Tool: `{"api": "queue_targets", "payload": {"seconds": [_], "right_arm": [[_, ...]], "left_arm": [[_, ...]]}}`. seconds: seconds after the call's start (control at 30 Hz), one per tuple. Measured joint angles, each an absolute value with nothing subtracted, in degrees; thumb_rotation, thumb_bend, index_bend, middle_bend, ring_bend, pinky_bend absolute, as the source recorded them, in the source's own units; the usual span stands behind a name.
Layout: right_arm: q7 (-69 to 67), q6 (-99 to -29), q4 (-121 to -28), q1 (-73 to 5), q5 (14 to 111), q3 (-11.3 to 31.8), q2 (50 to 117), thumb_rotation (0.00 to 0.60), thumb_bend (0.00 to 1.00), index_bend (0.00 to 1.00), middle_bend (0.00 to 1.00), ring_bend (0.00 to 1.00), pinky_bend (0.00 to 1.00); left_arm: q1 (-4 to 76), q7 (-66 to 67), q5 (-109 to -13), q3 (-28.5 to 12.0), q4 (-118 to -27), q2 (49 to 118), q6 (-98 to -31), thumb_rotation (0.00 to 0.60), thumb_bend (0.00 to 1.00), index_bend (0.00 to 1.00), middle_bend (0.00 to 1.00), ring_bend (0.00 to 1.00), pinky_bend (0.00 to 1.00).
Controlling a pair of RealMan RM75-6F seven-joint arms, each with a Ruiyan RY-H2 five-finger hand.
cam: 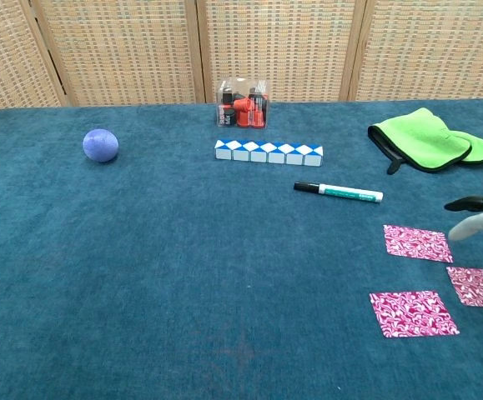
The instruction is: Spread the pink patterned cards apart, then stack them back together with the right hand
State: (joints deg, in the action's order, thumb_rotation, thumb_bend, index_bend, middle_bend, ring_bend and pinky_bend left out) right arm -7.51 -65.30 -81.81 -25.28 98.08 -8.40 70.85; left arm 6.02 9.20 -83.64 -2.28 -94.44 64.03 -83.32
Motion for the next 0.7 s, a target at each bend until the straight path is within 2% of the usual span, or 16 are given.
{"api": "queue_targets", "payload": {"seconds": [0.33,0.7], "right_arm": [[0.0,-56.6,-88.4,-27.4,88.8,-5.1,73.8,0.600,0.23,0.18,0.00,0.00,0.04],[3.9,-53.2,-89.2,-27.9,83.7,-3.4,79.2,0.600,0.26,0.23,0.00,0.00,0.04]], "left_arm": [[6.1,9.0,-83.5,-2.3,-94.5,63.9,-83.0,0.600,0.00,0.00,0.00,0.00,0.00],[6.1,9.0,-83.4,-2.3,-94.6,63.8,-83.0,0.600,0.00,0.00,0.00,0.00,0.00]]}}
